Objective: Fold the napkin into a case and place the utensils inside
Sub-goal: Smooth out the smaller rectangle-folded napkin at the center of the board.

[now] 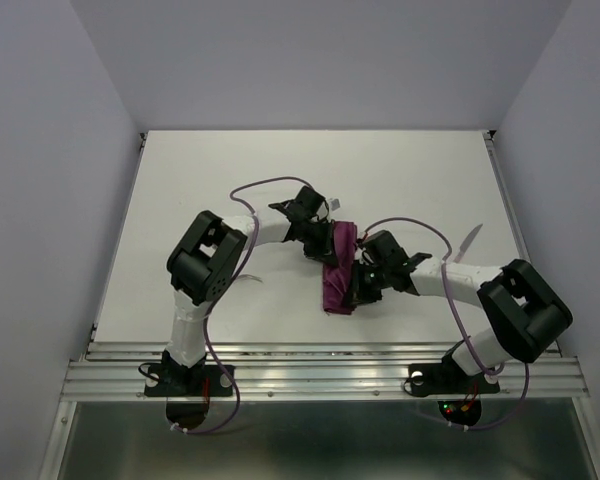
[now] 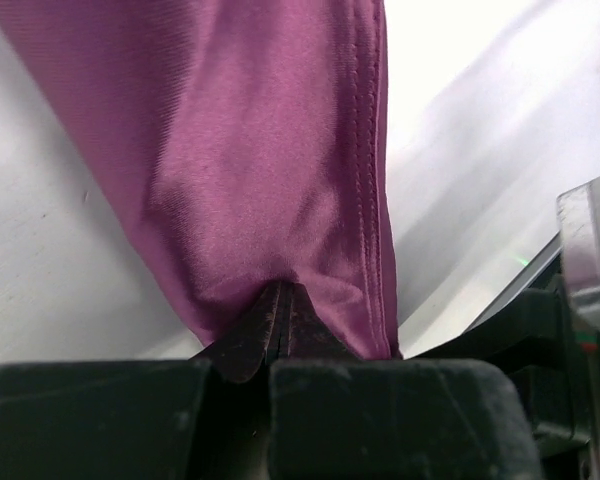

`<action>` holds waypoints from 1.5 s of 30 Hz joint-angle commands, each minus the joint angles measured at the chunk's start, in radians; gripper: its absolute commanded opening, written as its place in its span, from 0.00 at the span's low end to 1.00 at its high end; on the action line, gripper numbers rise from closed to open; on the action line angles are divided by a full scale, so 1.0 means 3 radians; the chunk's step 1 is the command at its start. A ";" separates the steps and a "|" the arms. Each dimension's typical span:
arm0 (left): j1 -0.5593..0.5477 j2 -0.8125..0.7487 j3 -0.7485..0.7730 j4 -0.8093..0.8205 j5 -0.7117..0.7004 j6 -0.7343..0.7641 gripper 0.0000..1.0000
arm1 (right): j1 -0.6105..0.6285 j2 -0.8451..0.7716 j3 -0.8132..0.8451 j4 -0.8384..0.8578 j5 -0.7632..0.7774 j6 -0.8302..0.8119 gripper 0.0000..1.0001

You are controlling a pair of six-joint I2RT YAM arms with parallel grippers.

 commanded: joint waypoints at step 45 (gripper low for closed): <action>-0.0115 -0.0604 -0.0591 0.0134 0.0117 0.0007 0.00 | -0.1076 0.0981 0.1706 -0.0040 0.0864 -0.0499 0.19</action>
